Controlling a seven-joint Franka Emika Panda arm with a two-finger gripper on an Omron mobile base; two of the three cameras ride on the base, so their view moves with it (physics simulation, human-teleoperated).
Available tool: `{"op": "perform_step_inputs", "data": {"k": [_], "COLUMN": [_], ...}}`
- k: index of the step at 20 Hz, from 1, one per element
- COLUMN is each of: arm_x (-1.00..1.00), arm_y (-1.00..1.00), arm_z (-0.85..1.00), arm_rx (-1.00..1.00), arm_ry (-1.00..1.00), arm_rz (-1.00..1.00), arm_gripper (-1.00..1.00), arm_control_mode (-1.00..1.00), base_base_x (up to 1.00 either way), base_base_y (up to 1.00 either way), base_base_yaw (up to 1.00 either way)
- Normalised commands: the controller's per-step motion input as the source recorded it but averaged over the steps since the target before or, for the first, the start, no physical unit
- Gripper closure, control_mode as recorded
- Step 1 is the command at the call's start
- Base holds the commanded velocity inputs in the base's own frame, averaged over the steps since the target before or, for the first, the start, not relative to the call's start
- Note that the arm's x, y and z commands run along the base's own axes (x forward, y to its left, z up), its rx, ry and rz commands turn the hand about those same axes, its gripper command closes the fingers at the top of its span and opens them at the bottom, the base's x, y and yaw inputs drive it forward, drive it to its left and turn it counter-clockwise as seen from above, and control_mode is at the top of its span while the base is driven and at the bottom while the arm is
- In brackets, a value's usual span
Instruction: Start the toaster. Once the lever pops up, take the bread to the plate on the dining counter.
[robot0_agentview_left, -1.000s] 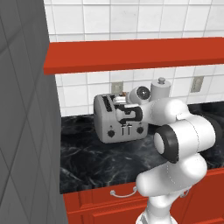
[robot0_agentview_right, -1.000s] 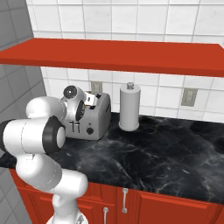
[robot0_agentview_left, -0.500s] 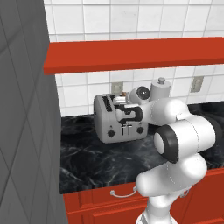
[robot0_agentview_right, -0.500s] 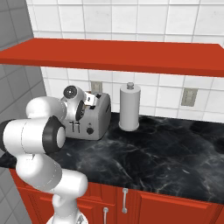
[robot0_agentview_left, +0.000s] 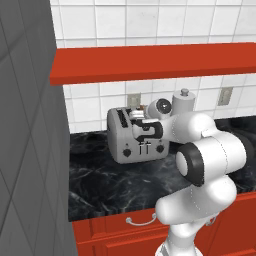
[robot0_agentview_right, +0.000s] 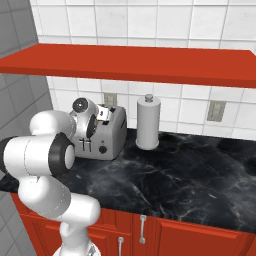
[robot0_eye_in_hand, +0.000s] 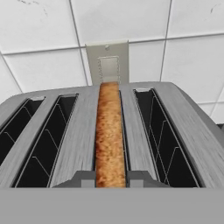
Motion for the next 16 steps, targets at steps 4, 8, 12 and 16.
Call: {"op": "perform_step_inputs", "data": {"k": [4, 8, 12, 16], "arm_x": [0.0, 0.0, 0.0, 0.0], "arm_y": [0.0, 0.0, 0.0, 0.0], "arm_z": [0.0, 0.0, 0.0, 0.0], "arm_rx": [0.0, 0.0, 0.0, 0.0], "arm_ry": [0.0, 0.0, 0.0, 0.0], "arm_rz": [0.0, 0.0, 0.0, 0.0], "arm_gripper": [1.0, 1.0, 1.0, 1.0], "arm_control_mode": [-1.0, -1.0, -1.0, -1.0], "base_base_x": [0.0, 0.0, 0.0, 0.0], "base_base_y": [0.0, 0.0, 0.0, 0.0], "base_base_yaw": [0.0, 0.0, 0.0, 0.0]}}
